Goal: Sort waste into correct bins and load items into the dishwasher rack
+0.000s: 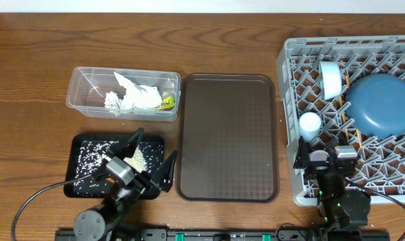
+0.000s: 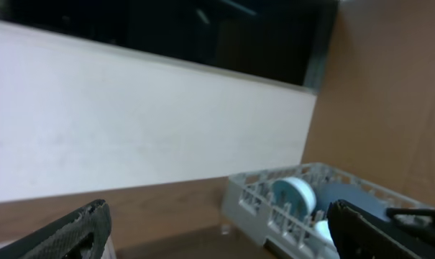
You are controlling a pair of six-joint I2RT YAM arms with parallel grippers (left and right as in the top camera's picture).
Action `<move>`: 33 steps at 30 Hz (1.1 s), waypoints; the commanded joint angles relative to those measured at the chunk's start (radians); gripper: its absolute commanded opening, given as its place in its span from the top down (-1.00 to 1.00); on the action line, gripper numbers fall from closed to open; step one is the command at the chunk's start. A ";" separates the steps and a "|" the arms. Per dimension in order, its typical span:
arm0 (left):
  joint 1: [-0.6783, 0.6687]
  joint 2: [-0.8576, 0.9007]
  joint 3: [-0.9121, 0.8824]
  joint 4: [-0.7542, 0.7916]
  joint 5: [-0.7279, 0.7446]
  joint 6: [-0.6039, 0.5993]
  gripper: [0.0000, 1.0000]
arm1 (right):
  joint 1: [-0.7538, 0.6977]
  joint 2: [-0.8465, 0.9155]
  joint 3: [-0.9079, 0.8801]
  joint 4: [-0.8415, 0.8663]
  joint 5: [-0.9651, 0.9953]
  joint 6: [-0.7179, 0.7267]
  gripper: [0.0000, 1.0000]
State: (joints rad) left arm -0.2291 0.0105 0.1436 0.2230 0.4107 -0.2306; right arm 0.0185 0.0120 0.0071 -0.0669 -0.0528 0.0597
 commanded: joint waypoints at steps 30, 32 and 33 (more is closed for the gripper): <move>0.180 -0.007 -0.140 -0.275 -0.221 0.013 -0.96 | -0.007 -0.006 -0.002 -0.004 0.000 -0.012 -0.99; 0.180 -0.007 -0.140 -0.275 -0.221 0.013 -0.96 | -0.007 -0.006 -0.002 -0.004 0.000 -0.012 -0.98; 0.180 -0.006 -0.140 -0.275 -0.221 0.013 -0.96 | -0.007 -0.006 -0.002 -0.004 0.000 -0.012 -0.97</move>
State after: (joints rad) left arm -0.0540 0.0101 0.0147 -0.0074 0.1833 -0.2302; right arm 0.0185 0.0120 0.0067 -0.0669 -0.0532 0.0597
